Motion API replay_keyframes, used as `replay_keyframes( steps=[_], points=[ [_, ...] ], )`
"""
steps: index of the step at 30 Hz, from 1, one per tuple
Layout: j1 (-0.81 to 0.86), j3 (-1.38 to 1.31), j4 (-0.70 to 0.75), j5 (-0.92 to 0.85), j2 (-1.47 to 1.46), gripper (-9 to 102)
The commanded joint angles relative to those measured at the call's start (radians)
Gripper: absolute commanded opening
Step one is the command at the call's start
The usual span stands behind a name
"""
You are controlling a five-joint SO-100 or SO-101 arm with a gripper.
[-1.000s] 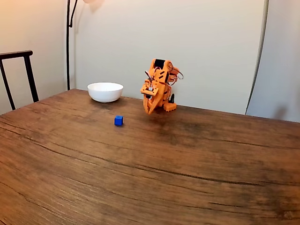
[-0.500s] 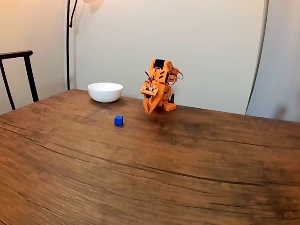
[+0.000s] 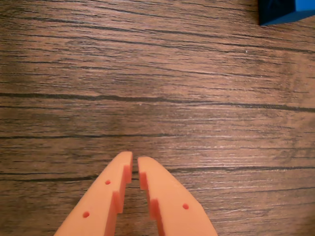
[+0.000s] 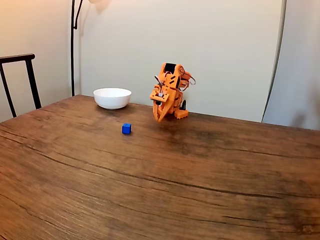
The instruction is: Grasp the cube and drop it in the bowl
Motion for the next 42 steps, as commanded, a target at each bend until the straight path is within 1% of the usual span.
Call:
replay_keyframes(
  steps=[1,5,10,14,18,24,28,32,36,42],
  points=[
    [-0.011,0.002,0.040,-0.017,-0.002,0],
    [-0.021,0.002,-0.005,-0.018,-0.002,0],
    [-0.020,-0.014,-0.121,-0.015,-0.002,0],
    [-0.029,-0.037,-0.176,-0.038,-0.002,0],
    [-0.020,-0.101,-0.181,-0.129,-0.002,0],
    [-0.017,-0.195,-0.184,-0.141,-0.002,0],
    [0.046,-0.298,-0.173,-0.176,-0.003,0],
    [0.123,-0.408,-0.170,-0.166,-0.020,0],
    [0.166,-0.477,-0.163,-0.118,-0.026,0],
    [0.235,-0.637,-0.067,-0.106,-0.187,0]
  ],
)
